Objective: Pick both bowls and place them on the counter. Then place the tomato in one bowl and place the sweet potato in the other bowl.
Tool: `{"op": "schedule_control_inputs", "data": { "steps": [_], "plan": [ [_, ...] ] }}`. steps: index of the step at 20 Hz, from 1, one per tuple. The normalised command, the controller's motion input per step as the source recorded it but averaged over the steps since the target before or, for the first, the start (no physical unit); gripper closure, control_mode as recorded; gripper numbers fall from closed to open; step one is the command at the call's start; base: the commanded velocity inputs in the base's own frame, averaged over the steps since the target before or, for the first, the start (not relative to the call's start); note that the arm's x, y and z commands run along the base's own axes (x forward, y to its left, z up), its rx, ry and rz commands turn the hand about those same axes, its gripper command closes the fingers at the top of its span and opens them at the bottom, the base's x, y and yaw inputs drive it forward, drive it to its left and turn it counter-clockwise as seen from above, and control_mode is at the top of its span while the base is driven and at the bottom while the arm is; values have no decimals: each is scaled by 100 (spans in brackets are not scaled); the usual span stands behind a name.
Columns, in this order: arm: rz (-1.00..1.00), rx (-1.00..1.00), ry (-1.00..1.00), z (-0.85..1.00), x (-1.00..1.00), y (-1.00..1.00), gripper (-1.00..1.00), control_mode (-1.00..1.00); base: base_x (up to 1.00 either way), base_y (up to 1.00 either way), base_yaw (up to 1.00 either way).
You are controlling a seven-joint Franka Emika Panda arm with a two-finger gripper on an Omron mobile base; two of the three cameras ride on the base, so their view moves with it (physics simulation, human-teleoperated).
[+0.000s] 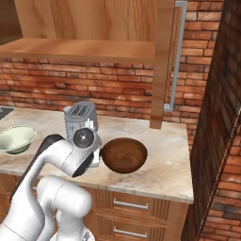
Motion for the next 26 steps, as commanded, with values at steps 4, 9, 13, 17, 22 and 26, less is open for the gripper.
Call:
{"op": "schedule_control_inputs", "data": {
  "steps": [4,9,13,17,22,26],
  "plan": [
    [19,-10,-2,8,3,38,-100,-100,0,0,0],
    [9,-19,2,0,7,33,-100,-100,0,0,0],
    [6,-18,8,1,9,24,-100,-100,0,0,0],
    [7,-15,14,-10,11,15,-100,-100,0,0,0],
    [10,-5,15,-23,15,5,-100,-100,0,0,0],
    [13,0,14,-25,24,1,-100,-100,0,0,0]
  ]
}}
